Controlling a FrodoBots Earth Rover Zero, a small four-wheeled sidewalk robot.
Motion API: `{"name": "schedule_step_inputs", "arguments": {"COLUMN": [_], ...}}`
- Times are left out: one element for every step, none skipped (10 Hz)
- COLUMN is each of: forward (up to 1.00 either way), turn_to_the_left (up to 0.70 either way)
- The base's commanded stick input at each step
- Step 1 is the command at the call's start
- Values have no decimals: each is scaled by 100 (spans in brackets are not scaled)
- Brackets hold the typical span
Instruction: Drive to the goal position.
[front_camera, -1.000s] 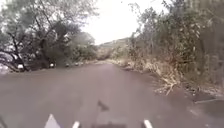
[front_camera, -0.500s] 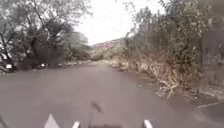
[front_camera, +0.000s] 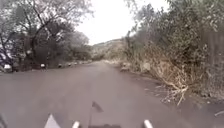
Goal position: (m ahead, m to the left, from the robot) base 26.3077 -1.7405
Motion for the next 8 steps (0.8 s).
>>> {"name": "schedule_step_inputs", "arguments": {"forward": [50, 50, 50, 50, 50, 50, 50, 50], "turn_to_the_left": [0, 0, 0, 0, 0, -40, -50, -50]}}
